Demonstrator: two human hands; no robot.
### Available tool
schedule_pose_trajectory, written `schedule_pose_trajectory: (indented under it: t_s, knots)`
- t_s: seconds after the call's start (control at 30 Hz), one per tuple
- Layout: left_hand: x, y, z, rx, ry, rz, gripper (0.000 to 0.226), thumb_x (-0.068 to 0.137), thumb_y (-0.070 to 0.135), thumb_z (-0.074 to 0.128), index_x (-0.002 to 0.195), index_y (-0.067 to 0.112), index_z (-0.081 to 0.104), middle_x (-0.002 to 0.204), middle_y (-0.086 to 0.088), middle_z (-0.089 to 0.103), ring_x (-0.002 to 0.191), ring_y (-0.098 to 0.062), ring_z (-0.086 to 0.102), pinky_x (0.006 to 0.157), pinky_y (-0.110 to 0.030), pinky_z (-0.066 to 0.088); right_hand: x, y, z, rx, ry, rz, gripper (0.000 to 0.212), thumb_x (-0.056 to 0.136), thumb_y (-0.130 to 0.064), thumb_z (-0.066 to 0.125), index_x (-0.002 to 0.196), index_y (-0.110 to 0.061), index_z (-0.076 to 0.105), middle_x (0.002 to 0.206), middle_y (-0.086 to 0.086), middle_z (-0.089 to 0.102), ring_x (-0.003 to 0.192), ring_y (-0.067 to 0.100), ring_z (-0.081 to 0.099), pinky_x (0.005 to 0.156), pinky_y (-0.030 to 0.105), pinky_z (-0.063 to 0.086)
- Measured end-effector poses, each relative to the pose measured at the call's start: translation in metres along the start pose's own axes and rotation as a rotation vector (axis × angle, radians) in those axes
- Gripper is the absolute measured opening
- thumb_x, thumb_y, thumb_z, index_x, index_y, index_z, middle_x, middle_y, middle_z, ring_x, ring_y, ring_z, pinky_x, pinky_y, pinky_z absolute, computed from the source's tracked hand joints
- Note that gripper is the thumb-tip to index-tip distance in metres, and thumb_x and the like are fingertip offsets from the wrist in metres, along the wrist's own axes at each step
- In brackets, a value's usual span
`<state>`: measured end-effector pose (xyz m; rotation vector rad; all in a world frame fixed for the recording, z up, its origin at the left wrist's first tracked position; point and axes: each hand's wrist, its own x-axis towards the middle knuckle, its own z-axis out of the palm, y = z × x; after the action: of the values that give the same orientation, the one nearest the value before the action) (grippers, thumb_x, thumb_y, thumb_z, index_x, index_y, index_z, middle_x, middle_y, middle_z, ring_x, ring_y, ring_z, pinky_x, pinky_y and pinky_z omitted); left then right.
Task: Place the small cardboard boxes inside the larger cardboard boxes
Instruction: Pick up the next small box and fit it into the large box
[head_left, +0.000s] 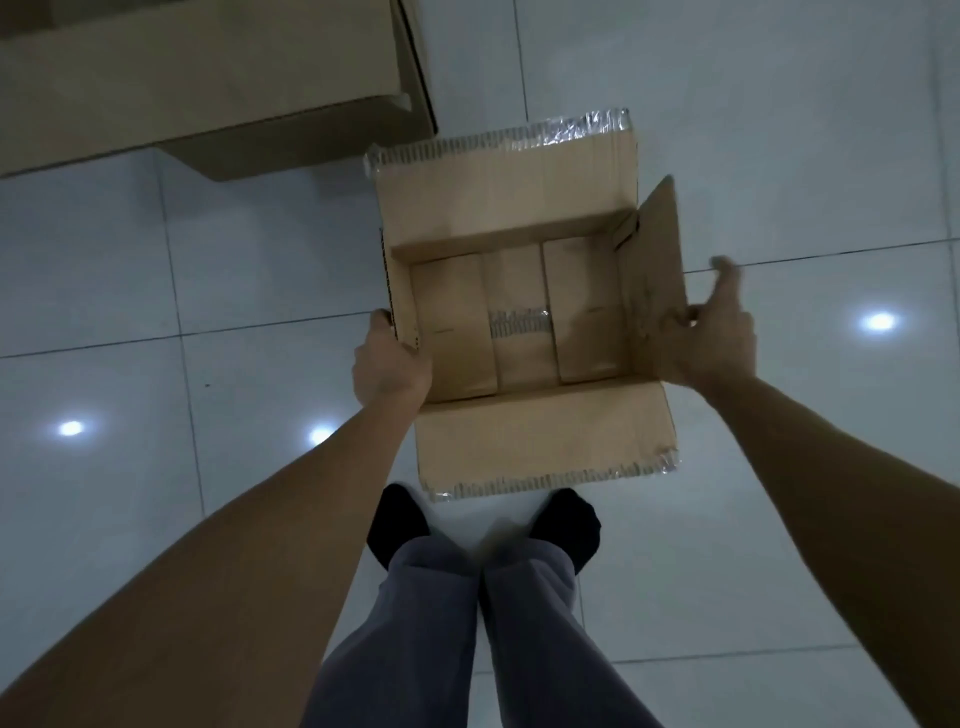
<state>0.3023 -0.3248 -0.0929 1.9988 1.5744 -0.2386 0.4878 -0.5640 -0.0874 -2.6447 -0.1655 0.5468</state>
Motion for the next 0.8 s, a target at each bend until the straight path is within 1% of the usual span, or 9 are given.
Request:
schedule_pose_trajectory:
  t_s: [0.07, 0.1, 0.13, 0.2, 0.33, 0.43, 0.53, 0.67, 0.8]
  knots:
    - [-0.003, -0.003, -0.007, 0.015, -0.036, 0.024, 0.026, 0.088, 0.006, 0.046, 0.111, 0.008, 0.057, 0.095, -0.010, 0.064, 0.080, -0.029, 0.063, 0.064, -0.035, 0.052, -0.008, -0.002, 0.002, -0.142, -0.133, -0.087, 0.018, 0.091, -0.021, 0.050, 0.108, -0.015, 0.054, 0.081, 0.010, 0.063, 0.077, 0.038, 0.060, 0.065, 0.037, 0.044]
    - [-0.005, -0.006, -0.013, 0.012, -0.065, 0.044, 0.021, 0.087, 0.005, 0.045, 0.104, 0.006, 0.058, 0.090, -0.010, 0.064, 0.077, -0.027, 0.062, 0.060, -0.031, 0.049, -0.015, -0.004, 0.000, -0.189, -0.137, -0.091, 0.009, 0.092, -0.020, 0.048, 0.097, -0.015, 0.053, 0.079, 0.010, 0.060, 0.073, 0.037, 0.056, 0.062, 0.035, 0.040]
    - [-0.007, -0.009, -0.020, 0.010, -0.095, 0.067, 0.017, 0.087, 0.004, 0.045, 0.098, 0.005, 0.058, 0.085, -0.007, 0.062, 0.072, -0.023, 0.059, 0.054, -0.027, 0.043, -0.023, -0.005, -0.004, -0.206, -0.122, -0.075, 0.006, 0.091, -0.019, 0.047, 0.095, -0.015, 0.051, 0.078, 0.009, 0.057, 0.069, 0.034, 0.051, 0.061, 0.034, 0.037]
    - [-0.018, -0.015, -0.043, 0.007, -0.153, 0.098, 0.013, 0.086, 0.004, 0.046, 0.091, 0.006, 0.057, 0.075, 0.000, 0.057, 0.063, -0.015, 0.052, 0.047, -0.023, 0.033, -0.046, -0.007, -0.016, -0.217, -0.107, -0.038, 0.012, 0.090, -0.018, 0.047, 0.101, -0.015, 0.050, 0.078, 0.009, 0.055, 0.067, 0.031, 0.046, 0.061, 0.035, 0.037]
    - [-0.059, -0.015, -0.103, 0.008, -0.258, 0.104, 0.012, 0.086, 0.006, 0.047, 0.088, 0.011, 0.058, 0.072, 0.003, 0.057, 0.061, -0.010, 0.052, 0.047, -0.022, 0.034, -0.101, -0.030, -0.067, -0.225, -0.164, -0.006, 0.021, 0.090, -0.014, 0.047, 0.111, -0.013, 0.047, 0.079, 0.011, 0.056, 0.068, 0.032, 0.048, 0.062, 0.037, 0.038]
    - [-0.099, -0.010, -0.154, 0.012, -0.313, 0.095, 0.013, 0.086, 0.006, 0.049, 0.091, 0.013, 0.058, 0.077, 0.001, 0.060, 0.063, -0.009, 0.054, 0.047, -0.021, 0.035, -0.146, -0.060, -0.116, -0.249, -0.225, 0.009, 0.018, 0.092, -0.010, 0.043, 0.110, -0.011, 0.046, 0.080, 0.013, 0.058, 0.069, 0.032, 0.050, 0.061, 0.037, 0.038]
    - [-0.142, -0.003, -0.208, 0.032, -0.320, 0.076, 0.013, 0.083, 0.004, 0.048, 0.086, 0.012, 0.058, 0.073, 0.002, 0.059, 0.060, -0.008, 0.053, 0.046, -0.022, 0.034, -0.185, -0.099, -0.165, -0.312, -0.250, 0.020, 0.014, 0.093, -0.007, 0.041, 0.106, -0.010, 0.044, 0.082, 0.014, 0.060, 0.067, 0.031, 0.047, 0.061, 0.037, 0.038]
    - [-0.186, 0.012, -0.282, 0.038, -0.261, 0.045, 0.020, 0.083, 0.003, 0.048, 0.069, 0.017, 0.049, 0.065, 0.002, 0.053, 0.055, -0.009, 0.051, 0.044, -0.022, 0.032, -0.216, -0.154, -0.230, -0.355, -0.245, 0.036, 0.016, 0.089, -0.004, 0.045, 0.104, -0.011, 0.043, 0.077, 0.008, 0.052, 0.067, 0.031, 0.045, 0.061, 0.036, 0.036]
    - [-0.195, 0.025, -0.356, 0.000, -0.209, 0.046, 0.011, 0.081, 0.003, 0.047, 0.077, 0.011, 0.053, 0.066, 0.000, 0.054, 0.056, -0.010, 0.051, 0.045, -0.023, 0.033, -0.225, -0.210, -0.275, -0.323, -0.196, -0.023, 0.015, 0.092, -0.010, 0.046, 0.107, -0.011, 0.045, 0.080, 0.009, 0.057, 0.069, 0.030, 0.046, 0.061, 0.037, 0.037]
